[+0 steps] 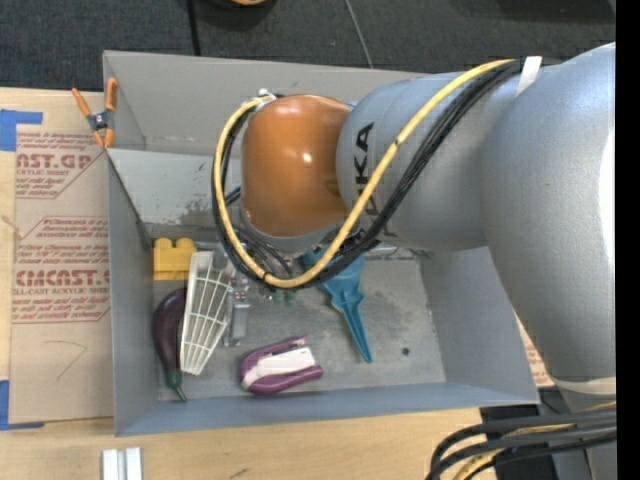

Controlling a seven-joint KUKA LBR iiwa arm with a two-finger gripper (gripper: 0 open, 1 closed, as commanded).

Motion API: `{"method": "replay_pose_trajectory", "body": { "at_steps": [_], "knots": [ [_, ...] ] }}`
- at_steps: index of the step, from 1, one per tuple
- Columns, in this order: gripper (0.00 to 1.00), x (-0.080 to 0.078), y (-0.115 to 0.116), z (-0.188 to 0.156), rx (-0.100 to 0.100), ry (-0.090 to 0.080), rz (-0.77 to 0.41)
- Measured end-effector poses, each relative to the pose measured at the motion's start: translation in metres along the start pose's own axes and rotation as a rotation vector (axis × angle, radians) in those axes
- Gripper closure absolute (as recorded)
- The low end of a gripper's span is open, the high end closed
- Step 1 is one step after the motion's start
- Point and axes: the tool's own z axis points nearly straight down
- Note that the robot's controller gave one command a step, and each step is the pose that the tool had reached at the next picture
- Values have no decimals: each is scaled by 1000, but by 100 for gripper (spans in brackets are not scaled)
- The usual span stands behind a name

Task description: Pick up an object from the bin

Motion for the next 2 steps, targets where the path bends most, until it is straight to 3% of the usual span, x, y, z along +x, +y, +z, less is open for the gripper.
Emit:
{"method": "replay_pose_trajectory", "body": {
  "at_steps": [1, 2],
  "knots": [
    [0, -2, -1, -5, -1, -7, 2],
    [0, -2, 3, -47, 2, 2, -11]
  ]
}}
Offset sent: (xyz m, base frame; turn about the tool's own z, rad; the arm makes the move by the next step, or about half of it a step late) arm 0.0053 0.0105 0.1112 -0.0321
